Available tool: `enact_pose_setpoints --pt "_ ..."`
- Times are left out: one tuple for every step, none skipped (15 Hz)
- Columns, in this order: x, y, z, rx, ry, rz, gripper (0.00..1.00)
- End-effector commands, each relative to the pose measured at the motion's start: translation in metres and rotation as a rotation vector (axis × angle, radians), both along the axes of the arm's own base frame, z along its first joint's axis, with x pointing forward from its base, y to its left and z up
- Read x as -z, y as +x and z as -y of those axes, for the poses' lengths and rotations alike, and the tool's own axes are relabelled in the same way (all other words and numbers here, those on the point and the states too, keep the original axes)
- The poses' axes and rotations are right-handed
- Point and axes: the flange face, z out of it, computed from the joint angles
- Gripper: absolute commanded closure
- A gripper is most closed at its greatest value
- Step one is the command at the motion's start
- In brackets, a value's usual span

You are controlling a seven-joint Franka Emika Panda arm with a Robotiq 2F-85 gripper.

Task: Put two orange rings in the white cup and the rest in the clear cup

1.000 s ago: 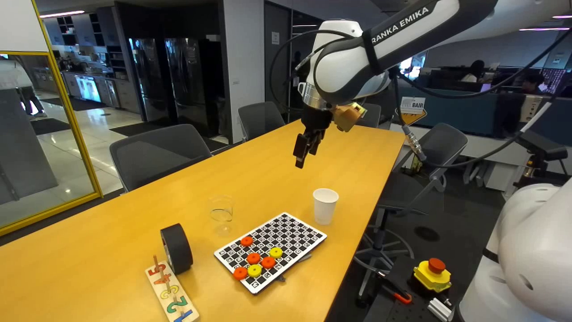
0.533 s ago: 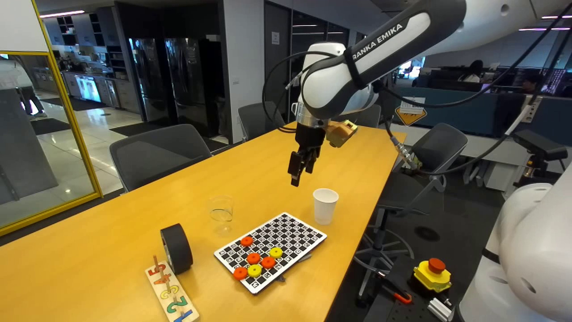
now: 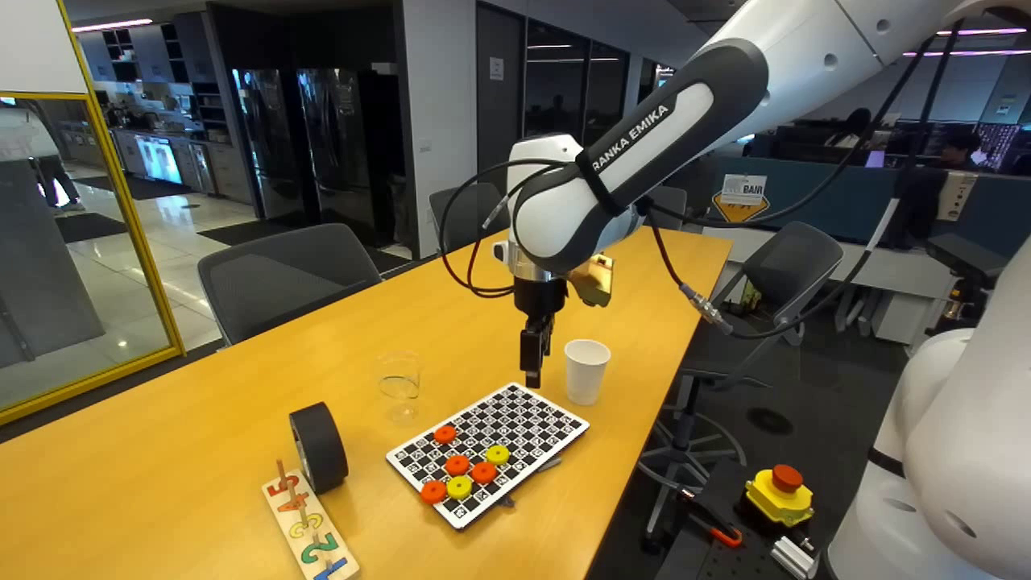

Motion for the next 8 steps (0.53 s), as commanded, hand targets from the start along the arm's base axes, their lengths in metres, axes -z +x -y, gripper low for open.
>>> enact_pose_setpoints --pt "0.016 0.009 -0.010 -0.197 -0.039 -0.003 0.00" --pt "0.021 0.011 -0.015 -0.248 -0.047 0.001 0.00" --pt "0.026 0.012 -0.021 -0.299 -0.052 0.008 0.00" --pt "0.033 0.013 -0.026 -0.348 -0.050 0.020 0.00" --pt "0.038 0.015 -0.033 -0.396 -0.050 0.035 0.00" --pt "0.044 0.017 -0.041 -0.445 -0.044 0.047 0.00" --pt "0.049 0.019 -0.048 -0.492 -0.034 0.062 0.00" --pt "0.055 0.021 -0.055 -0.540 -0.019 0.075 0.00"
